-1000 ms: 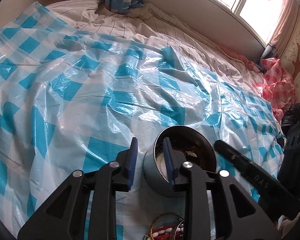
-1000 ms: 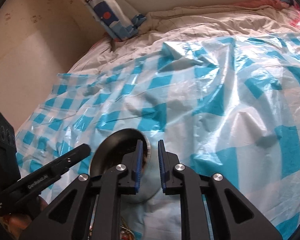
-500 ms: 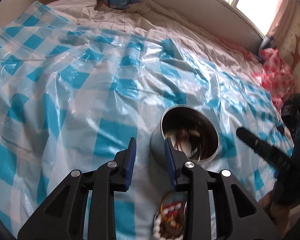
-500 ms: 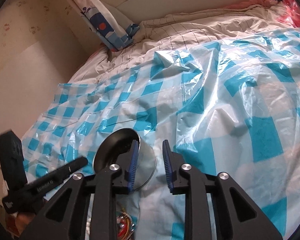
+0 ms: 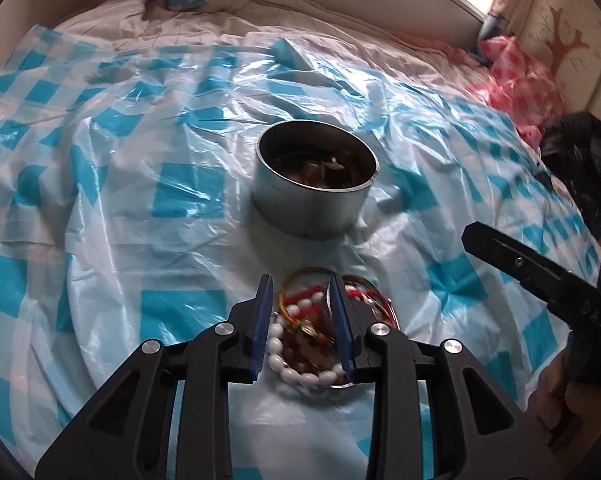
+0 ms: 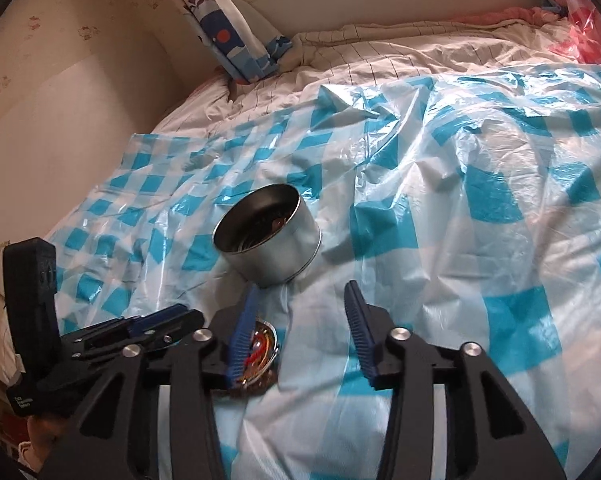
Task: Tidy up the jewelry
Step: 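Return the left gripper to the dish and grasp the silver bangle, then lift the silver bangle with the left gripper while the right gripper grasps a red beaded bracelet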
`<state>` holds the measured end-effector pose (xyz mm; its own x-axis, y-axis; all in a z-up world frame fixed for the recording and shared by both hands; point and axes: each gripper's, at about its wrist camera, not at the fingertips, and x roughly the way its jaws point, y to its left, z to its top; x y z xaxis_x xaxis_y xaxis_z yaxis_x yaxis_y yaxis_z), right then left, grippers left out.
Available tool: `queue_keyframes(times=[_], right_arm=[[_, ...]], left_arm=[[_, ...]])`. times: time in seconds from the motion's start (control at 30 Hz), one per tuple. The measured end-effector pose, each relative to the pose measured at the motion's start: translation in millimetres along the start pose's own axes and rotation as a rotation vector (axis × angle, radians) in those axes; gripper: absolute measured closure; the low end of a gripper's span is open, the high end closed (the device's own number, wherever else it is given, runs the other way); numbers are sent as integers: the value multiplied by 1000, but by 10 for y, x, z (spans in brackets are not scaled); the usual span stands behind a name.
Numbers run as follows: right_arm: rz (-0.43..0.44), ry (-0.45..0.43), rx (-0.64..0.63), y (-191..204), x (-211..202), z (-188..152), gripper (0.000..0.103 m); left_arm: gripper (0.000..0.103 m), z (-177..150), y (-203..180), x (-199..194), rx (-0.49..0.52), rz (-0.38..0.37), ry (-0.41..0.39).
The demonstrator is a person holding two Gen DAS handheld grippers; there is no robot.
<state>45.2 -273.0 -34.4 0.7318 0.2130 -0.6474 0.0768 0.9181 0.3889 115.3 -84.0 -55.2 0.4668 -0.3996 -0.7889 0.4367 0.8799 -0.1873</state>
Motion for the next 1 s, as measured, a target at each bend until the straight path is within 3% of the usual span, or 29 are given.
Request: queue_keyframes(times=[0.47, 0.7, 1.0], right_arm=[[-4, -3, -18, 43, -3, -72, 50], [-12, -2, -15, 18, 31, -48, 49], [-14, 4, -14, -13, 61, -28, 48]], left_arm=[[76, -98, -111, 99, 45, 5, 40], [101, -118, -119, 70, 72, -21, 46], [101, -124, 169, -121, -78, -107, -3]])
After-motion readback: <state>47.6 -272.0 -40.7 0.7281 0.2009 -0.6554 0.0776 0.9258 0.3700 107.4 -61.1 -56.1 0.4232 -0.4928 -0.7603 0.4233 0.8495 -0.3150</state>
